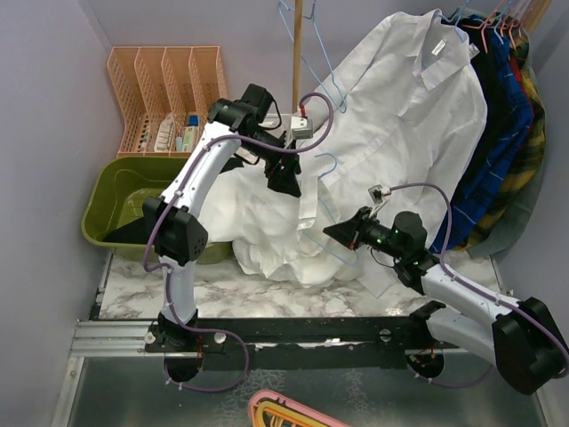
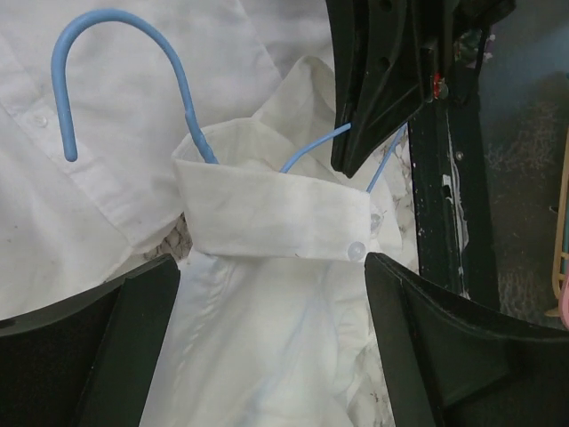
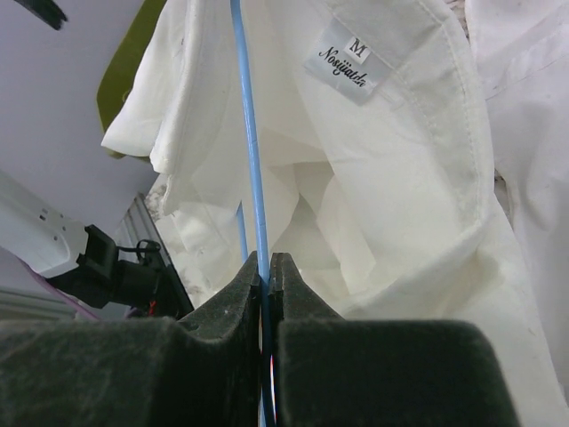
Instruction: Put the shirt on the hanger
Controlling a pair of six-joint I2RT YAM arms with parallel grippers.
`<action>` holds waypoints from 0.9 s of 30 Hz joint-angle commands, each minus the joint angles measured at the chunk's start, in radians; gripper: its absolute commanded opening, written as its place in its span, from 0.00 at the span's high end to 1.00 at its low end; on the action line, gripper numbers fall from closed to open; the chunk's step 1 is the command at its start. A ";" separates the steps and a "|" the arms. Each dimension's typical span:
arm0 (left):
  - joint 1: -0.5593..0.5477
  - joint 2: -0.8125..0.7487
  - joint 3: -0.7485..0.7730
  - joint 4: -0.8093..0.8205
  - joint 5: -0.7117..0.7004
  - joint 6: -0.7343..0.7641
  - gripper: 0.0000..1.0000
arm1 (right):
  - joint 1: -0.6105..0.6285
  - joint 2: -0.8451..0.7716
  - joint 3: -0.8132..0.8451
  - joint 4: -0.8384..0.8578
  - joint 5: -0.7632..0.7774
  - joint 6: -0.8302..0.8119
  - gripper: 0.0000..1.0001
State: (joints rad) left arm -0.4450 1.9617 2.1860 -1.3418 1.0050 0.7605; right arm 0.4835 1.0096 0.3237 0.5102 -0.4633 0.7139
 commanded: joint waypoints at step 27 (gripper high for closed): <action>-0.015 0.235 0.127 -0.080 0.171 0.028 0.36 | 0.015 -0.035 0.012 -0.051 0.047 -0.086 0.99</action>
State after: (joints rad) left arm -0.4454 2.1830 2.3157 -1.4075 1.0943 0.7727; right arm 0.4919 0.9909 0.3241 0.4866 -0.4488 0.6521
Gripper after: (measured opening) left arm 0.694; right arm 0.029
